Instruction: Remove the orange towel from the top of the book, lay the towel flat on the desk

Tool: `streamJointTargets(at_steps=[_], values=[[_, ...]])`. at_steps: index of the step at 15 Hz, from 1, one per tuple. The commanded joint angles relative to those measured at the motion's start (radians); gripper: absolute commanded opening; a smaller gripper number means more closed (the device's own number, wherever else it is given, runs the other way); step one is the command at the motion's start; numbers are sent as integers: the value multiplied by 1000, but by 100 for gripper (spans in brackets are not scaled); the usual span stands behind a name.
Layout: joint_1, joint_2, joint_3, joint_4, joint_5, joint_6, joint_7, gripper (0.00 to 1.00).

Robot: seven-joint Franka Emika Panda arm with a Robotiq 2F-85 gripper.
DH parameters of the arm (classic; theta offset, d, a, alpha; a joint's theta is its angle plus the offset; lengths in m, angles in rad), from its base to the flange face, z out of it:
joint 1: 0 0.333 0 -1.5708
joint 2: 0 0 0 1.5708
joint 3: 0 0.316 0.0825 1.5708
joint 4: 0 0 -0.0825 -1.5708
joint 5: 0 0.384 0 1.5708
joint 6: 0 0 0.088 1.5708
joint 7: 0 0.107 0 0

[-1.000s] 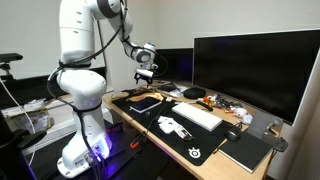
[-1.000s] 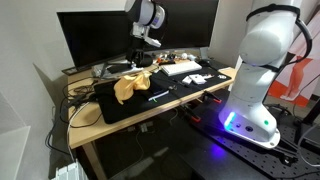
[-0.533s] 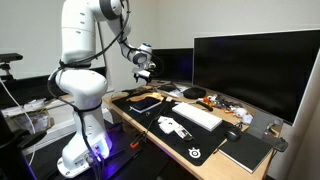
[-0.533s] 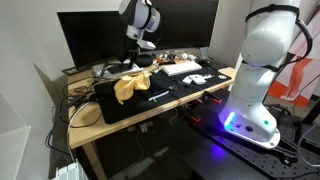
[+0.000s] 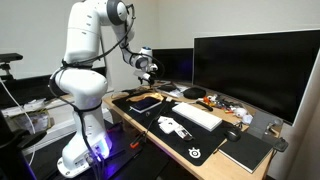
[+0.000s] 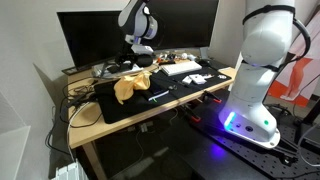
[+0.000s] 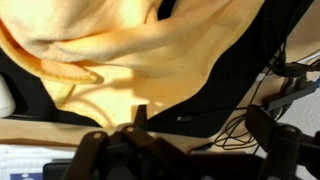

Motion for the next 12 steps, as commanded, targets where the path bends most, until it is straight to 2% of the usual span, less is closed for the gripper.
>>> streamJointTargets(at_steps=[1, 5, 12], values=[[32, 97, -48, 84, -122, 4, 165, 100], [42, 188, -70, 175, -196, -22, 260, 100], [63, 337, -81, 334, -224, -44, 317, 100]])
